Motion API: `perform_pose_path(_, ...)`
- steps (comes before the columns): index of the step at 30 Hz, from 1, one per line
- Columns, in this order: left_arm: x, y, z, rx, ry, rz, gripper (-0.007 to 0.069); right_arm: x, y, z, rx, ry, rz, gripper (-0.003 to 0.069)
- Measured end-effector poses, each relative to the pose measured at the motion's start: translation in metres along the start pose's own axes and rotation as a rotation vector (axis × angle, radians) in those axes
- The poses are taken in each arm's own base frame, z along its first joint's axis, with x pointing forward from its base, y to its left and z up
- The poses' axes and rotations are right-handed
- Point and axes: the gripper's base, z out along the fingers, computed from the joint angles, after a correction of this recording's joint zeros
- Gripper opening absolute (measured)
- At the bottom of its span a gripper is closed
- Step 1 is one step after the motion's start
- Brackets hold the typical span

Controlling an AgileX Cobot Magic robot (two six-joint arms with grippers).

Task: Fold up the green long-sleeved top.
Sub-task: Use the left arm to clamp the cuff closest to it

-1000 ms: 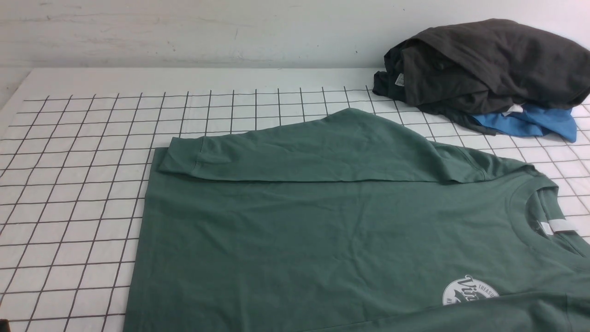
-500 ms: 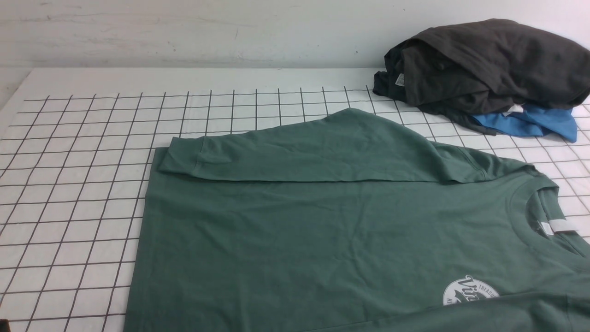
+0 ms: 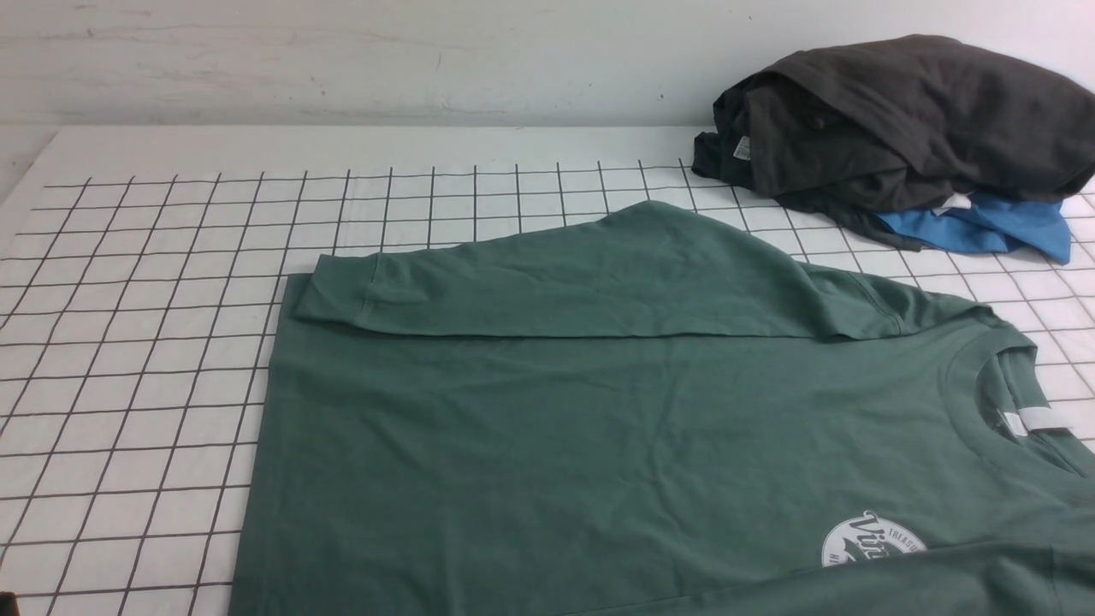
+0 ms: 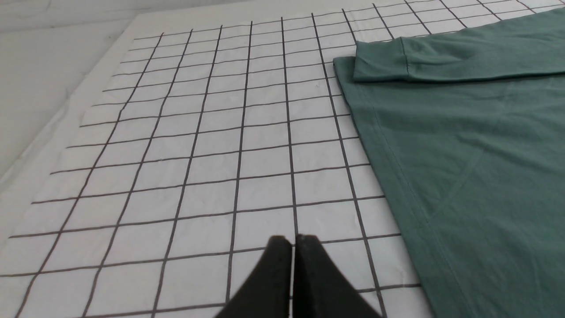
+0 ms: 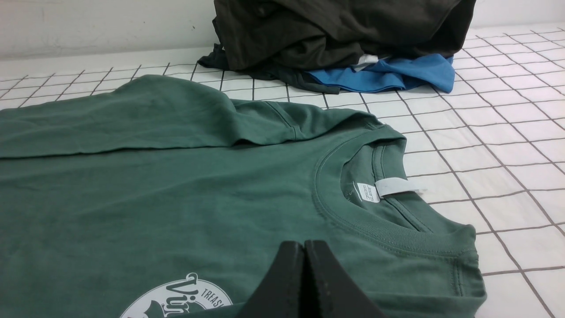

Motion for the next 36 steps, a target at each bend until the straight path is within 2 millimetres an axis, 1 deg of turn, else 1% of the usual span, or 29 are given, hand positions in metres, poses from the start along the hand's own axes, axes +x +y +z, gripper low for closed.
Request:
perform_pose_path(3,0.000,0.001,0.000,-0.007,-0.002,0.017,-0.0007,0.000,0.000,0.000,0.000,0.000,0.000,-0.0014)
perform_pose_path(5,-0.001,0.000,0.000,-0.004,-0.012,-0.005,-0.0007,0.000,0.000,0.000,-0.001,-0.001,0.010,-0.0014)
perform_pose_path(7,-0.003,-0.001,0.000,0.015,-0.035,-0.107,-0.0007,0.000,0.001,0.000,-0.006,0.000,0.053,-0.0014)
perform_pose_path(8,-0.005,-0.003,0.000,0.036,-0.064,-0.217,-0.0007,0.000,0.002,0.000,-0.017,-0.001,0.121,-0.0014)
perform_pose_path(9,-0.006,-0.003,0.000,0.044,-0.068,-0.258,-0.0007,0.000,0.002,0.000,-0.019,-0.002,0.131,-0.0014)
perform_pose_path(11,-0.012,-0.006,-0.001,0.095,-0.122,-0.517,-0.0007,-0.001,0.004,0.000,-0.048,-0.006,0.285,-0.0014)
perform_pose_path(12,-0.015,-0.006,-0.001,0.124,-0.148,-0.678,-0.0007,-0.001,0.006,0.000,-0.068,-0.004,0.399,-0.0014)
perform_pose_path(14,-0.019,-0.006,-0.002,0.155,-0.178,-0.844,-0.0007,-0.001,0.009,0.000,-0.101,0.002,0.580,-0.0014)
perform_pose_path(15,-0.021,-0.006,-0.002,0.174,-0.190,-0.944,-0.0007,-0.002,0.011,0.000,-0.132,0.014,0.749,-0.0014)
perform_pose_path(17,-0.021,-0.006,-0.003,0.189,-0.192,-1.016,-0.0007,-0.003,0.015,-0.001,-0.173,0.028,0.952,-0.0014)
perform_pose_path(19,-0.022,-0.006,-0.003,0.196,-0.190,-1.047,-0.0007,-0.006,0.016,-0.001,-0.199,0.023,1.079,-0.0014)
perform_pose_path(22,-0.022,-0.007,-0.003,0.202,-0.188,-1.080,-0.0007,-0.007,0.016,-0.001,-0.211,0.013,1.139,-0.0014)
perform_pose_path(27,-0.022,-0.007,-0.003,0.207,-0.187,-1.099,-0.0007,-0.010,0.014,-0.001,-0.207,-0.025,1.119,-0.0014)
perform_pose_path(31,-0.027,-0.008,-0.005,0.216,-0.183,-1.033,-0.0007,-0.013,0.011,-0.001,-0.198,-0.078,1.058,-0.0014)
perform_pose_path(32,-0.039,-0.009,-0.012,0.234,-0.202,-0.947,-0.0007,-0.014,0.011,-0.001,-0.191,-0.097,0.984,-0.0014)
perform_pose_path(33,-0.039,-0.009,-0.011,0.235,-0.198,-0.947,-0.0007,-0.014,0.010,-0.001,-0.189,-0.101,0.964,-0.0014)
perform_pose_path(34,-0.055,-0.010,-0.021,0.253,-0.236,-0.832,-0.0007,-0.015,0.009,-0.001,-0.179,-0.126,0.881,-0.0014)
perform_pose_path(36,-0.072,-0.013,-0.030,0.273,-0.241,-0.704,-0.0007,-0.017,0.009,-0.002,-0.170,-0.146,0.775,-0.0014)
